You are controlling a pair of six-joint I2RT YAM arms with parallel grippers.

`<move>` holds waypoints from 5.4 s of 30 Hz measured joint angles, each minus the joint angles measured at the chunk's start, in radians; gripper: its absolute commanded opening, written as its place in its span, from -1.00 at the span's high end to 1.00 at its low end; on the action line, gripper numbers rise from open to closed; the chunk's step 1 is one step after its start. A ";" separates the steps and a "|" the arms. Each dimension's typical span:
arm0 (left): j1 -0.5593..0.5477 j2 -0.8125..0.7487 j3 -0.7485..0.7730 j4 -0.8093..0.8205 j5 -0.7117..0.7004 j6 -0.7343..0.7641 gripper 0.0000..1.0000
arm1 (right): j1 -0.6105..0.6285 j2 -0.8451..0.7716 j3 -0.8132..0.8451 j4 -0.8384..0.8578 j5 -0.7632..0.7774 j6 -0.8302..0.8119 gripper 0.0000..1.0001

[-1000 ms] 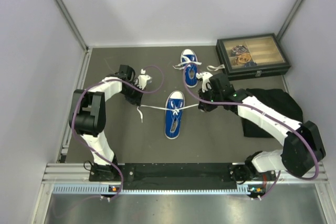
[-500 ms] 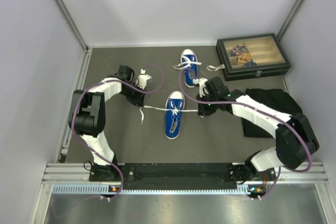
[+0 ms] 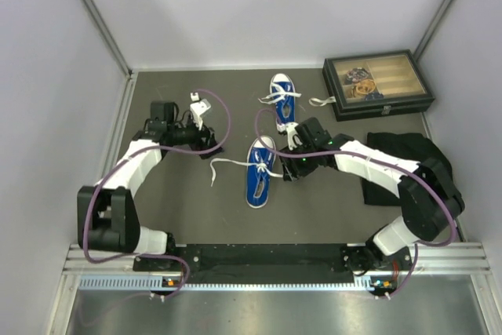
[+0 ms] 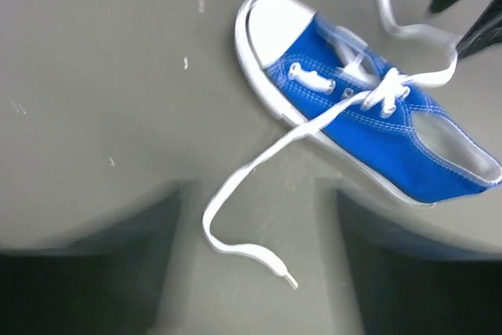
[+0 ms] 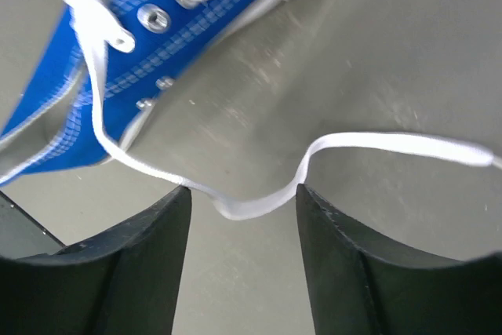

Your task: Tie the shoes

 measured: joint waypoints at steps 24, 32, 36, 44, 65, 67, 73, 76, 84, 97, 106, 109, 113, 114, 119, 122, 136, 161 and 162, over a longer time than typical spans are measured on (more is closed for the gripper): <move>-0.004 0.120 0.017 -0.119 0.110 0.491 -0.94 | 0.075 0.080 0.057 0.062 -0.055 -0.108 1.00; -0.070 0.262 0.113 -0.266 0.006 0.826 -0.22 | 0.057 0.027 0.031 0.070 -0.074 -0.070 1.00; -0.132 0.311 0.150 -0.294 -0.055 0.903 0.24 | 0.034 0.013 0.031 0.081 -0.086 -0.051 1.00; -0.243 0.376 0.183 -0.309 -0.140 0.951 0.24 | 0.011 0.011 0.030 0.082 -0.097 -0.028 1.00; -0.299 0.422 0.212 -0.243 -0.263 0.925 1.00 | -0.005 0.007 0.011 0.088 -0.111 -0.010 1.00; -0.299 0.420 0.212 -0.270 -0.254 0.938 1.00 | -0.007 0.005 0.005 0.098 -0.106 -0.001 1.00; -0.299 0.342 0.205 -0.348 -0.162 0.920 1.00 | -0.027 -0.002 0.000 0.115 -0.081 0.024 1.00; -0.301 0.254 0.190 -0.334 -0.095 0.864 1.00 | -0.030 -0.003 0.000 0.119 -0.076 0.033 1.00; -0.355 0.114 0.138 -0.243 0.011 0.706 1.00 | -0.030 -0.003 0.000 0.123 -0.072 0.062 1.00; -0.369 0.069 0.051 -0.219 0.034 0.658 1.00 | -0.042 0.005 0.042 0.072 0.008 0.127 -0.16; -0.369 0.069 0.051 -0.218 0.039 0.657 1.00 | -0.134 -0.130 -0.042 0.035 0.055 0.247 -0.18; -0.369 0.069 0.051 -0.218 0.039 0.657 1.00 | -0.135 -0.087 -0.039 0.029 0.097 0.319 -0.19; -0.369 0.069 0.051 -0.218 0.039 0.657 1.00 | -0.126 -0.012 -0.008 -0.005 0.154 0.389 -0.22; -0.369 0.069 0.051 -0.218 0.039 0.657 1.00 | -0.117 0.006 0.011 -0.026 0.180 0.403 -0.21; -0.369 0.069 0.051 -0.209 0.039 0.647 1.00 | -0.027 0.065 0.076 -0.074 0.276 0.477 -0.15; -0.369 0.069 0.051 -0.205 0.039 0.642 1.00 | 0.034 0.130 0.122 -0.095 0.325 0.525 -0.11; -0.369 0.069 0.047 -0.206 0.039 0.654 1.00 | 0.042 0.233 0.134 -0.140 0.420 0.609 1.00; -0.369 0.008 -0.027 -0.170 0.065 0.666 1.00 | 0.081 0.533 0.813 0.117 0.021 0.362 0.73; -0.369 0.008 -0.030 -0.166 0.065 0.665 1.00 | 0.086 0.549 0.813 0.110 0.001 0.362 0.61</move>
